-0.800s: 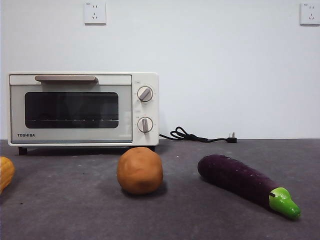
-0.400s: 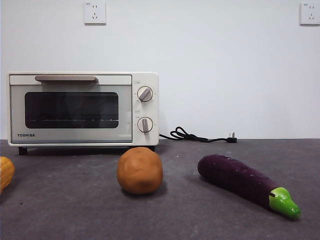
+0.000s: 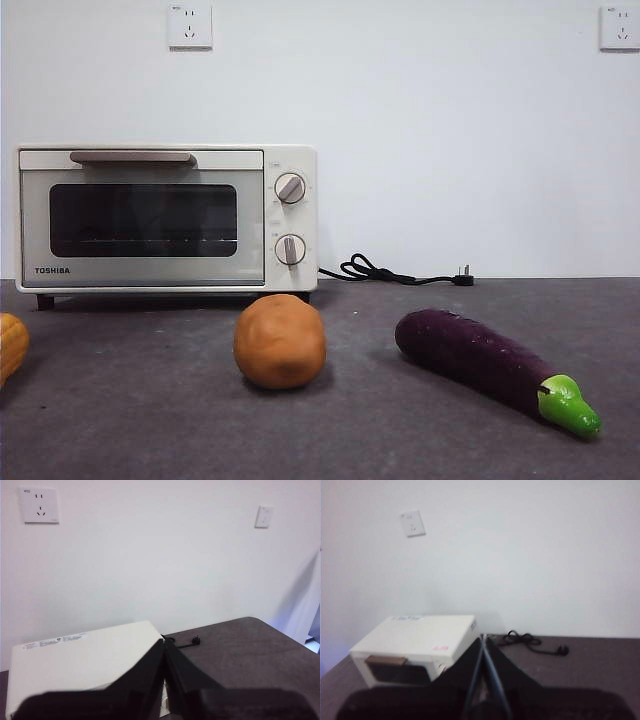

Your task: Take the eggplant from the table,put the eggplant in the oven

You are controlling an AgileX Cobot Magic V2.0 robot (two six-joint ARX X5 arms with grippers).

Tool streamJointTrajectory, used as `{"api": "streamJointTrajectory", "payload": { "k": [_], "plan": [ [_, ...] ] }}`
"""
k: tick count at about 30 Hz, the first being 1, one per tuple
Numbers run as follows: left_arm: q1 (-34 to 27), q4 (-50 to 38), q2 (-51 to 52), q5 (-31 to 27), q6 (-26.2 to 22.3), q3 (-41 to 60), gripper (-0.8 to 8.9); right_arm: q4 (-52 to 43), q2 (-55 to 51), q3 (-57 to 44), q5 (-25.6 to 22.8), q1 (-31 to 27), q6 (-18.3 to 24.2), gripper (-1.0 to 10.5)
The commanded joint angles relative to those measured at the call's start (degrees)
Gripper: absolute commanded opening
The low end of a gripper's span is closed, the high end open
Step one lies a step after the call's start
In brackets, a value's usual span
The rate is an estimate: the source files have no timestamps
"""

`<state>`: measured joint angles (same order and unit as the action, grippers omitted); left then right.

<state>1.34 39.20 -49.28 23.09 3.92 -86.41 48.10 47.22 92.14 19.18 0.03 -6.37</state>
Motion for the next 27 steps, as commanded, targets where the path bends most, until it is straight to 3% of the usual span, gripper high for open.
{"api": "streamJointTrajectory", "payload": {
  "k": [1,13,22,27],
  "plan": [
    [0.6,0.4,-0.3,0.0,-1.6,-0.1,-0.05,2.5,1.1,1.3,1.2,0.7,0.4,-0.1],
    [0.9,0.7,-2.1,0.0,-1.6,-0.1,-0.05,10.6,3.2,2.2,9.6,3.5,0.4,-0.1],
    [0.9,2.4,-3.5,0.0,-3.4,-0.1,-0.05,12.0,3.3,2.2,12.4,5.9,0.4,0.1],
    [0.9,3.0,-4.2,0.0,-4.1,-0.1,-0.05,13.0,3.3,2.2,14.5,7.3,0.4,3.0]
  ]
}}
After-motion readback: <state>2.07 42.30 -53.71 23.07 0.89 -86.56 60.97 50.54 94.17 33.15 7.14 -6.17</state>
